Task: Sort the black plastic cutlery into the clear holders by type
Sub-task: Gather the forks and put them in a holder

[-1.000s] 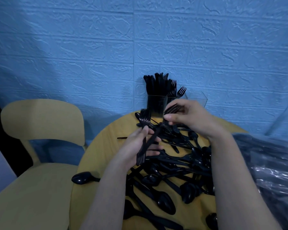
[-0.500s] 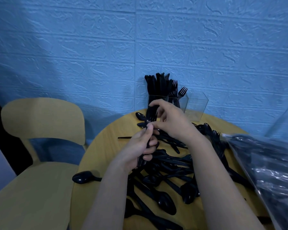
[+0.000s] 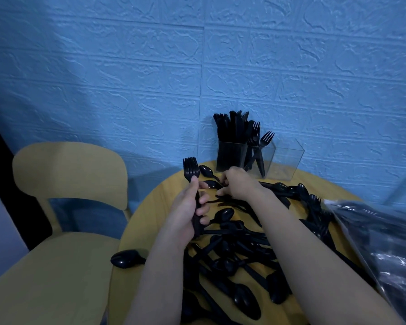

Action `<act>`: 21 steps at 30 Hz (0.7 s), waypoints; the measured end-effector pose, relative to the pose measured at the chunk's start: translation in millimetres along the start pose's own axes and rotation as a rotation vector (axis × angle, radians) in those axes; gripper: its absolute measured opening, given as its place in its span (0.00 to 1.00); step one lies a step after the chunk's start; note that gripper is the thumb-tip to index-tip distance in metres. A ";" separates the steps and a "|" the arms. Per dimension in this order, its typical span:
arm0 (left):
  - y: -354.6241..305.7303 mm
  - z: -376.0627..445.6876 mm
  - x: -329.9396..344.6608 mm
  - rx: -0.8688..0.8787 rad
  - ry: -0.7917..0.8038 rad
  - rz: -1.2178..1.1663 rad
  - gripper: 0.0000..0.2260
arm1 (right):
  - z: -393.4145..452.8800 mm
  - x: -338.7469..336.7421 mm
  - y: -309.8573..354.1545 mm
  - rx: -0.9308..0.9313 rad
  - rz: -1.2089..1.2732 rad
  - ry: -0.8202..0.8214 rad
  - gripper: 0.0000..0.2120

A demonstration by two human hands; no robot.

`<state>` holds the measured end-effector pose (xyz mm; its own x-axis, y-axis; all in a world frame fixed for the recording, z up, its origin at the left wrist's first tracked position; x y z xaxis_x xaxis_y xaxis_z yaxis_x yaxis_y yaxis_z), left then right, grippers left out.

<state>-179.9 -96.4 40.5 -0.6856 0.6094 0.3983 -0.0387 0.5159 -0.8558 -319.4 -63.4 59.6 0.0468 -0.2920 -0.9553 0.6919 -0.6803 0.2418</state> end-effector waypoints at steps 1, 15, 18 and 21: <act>0.5 0.6 -0.6 -0.005 -0.007 -0.005 0.15 | 1.7 0.6 0.1 0.002 0.002 0.007 0.17; 0.8 -2.6 2.9 0.043 -0.029 0.073 0.14 | -20.2 -118.8 -15.7 -0.001 0.647 -0.526 0.09; 2.4 -4.8 7.2 0.076 -0.012 0.130 0.14 | -37.6 -141.5 -8.1 -0.051 0.861 -0.583 0.10; 4.9 -9.4 15.1 0.074 0.018 0.116 0.14 | -44.4 -126.3 17.1 -0.096 0.935 -0.402 0.08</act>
<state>-183.7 -79.0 45.4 -0.6752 0.6735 0.3009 -0.0141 0.3961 -0.9181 -281.5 -8.4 176.8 0.3646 -0.8944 -0.2591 0.5577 -0.0130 0.8299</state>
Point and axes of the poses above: each hand's wrist, its own z-axis towards the middle knuckle, its own x-axis out of the palm, y = z × x, the point moved 10 cm from there along z, towards the middle knuckle, and after that the axes turned 13 degrees about -y, right-handed, at the moved point
